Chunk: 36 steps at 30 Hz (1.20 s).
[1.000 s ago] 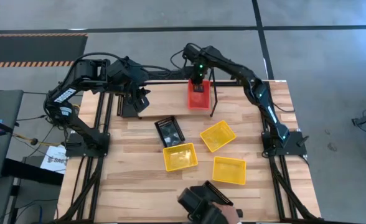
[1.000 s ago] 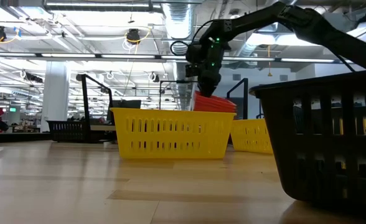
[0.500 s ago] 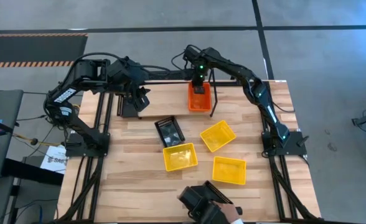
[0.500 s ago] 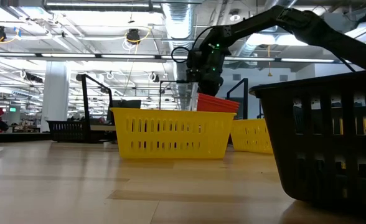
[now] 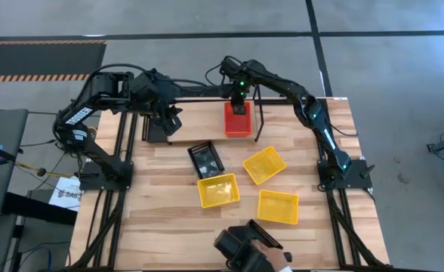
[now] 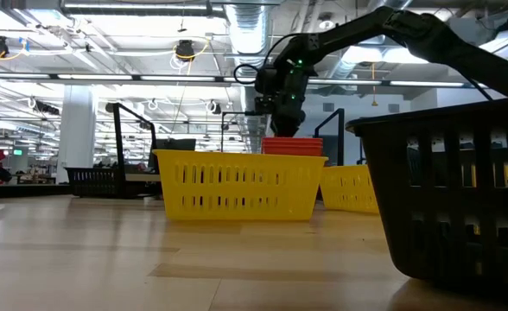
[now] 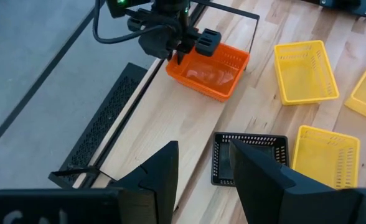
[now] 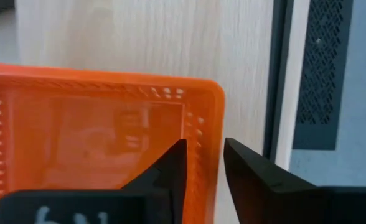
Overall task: Stack baskets on shelf by color
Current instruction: Adjust the orange bin on the shelf, then put the middle black bin on the shelf
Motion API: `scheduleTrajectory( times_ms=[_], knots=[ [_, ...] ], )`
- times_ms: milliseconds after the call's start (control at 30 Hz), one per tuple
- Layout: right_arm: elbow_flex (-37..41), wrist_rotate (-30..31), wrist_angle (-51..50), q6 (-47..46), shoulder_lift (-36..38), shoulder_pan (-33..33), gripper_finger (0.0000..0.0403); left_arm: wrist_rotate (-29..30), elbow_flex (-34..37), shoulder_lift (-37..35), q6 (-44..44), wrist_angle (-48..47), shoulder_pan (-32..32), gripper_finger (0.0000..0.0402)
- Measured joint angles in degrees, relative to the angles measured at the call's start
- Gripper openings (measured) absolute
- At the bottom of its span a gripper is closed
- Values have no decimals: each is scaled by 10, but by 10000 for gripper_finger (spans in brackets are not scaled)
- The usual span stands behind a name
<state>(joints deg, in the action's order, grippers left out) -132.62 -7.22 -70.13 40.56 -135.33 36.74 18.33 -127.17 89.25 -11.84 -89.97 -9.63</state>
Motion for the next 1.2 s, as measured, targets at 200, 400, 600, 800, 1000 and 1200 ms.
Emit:
scheduleTrajectory(
  times_ms=[200, 400, 600, 800, 1000, 1200],
  knots=[
    [-2, 45, 1, -5, 3, -4, 136, 0, 0, 0, 0, 0, 0, 134],
    [-20, 48, 17, -19, 21, -17, 129, 1, 0, 0, 0, 0, 0, 134],
    [-23, 48, 13, -25, 80, -51, 129, 19, 1, 0, 0, 0, 0, 134],
    [-23, 48, 7, -61, 192, -109, 126, 20, 78, 0, -5, 3, -4, 134],
    [-23, 48, 5, -122, 315, -162, 124, 19, 243, 0, -31, 92, -4, 134],
    [-23, 47, 0, -184, 414, -206, 124, -54, 434, 0, -70, 266, -6, 134]
  ],
)
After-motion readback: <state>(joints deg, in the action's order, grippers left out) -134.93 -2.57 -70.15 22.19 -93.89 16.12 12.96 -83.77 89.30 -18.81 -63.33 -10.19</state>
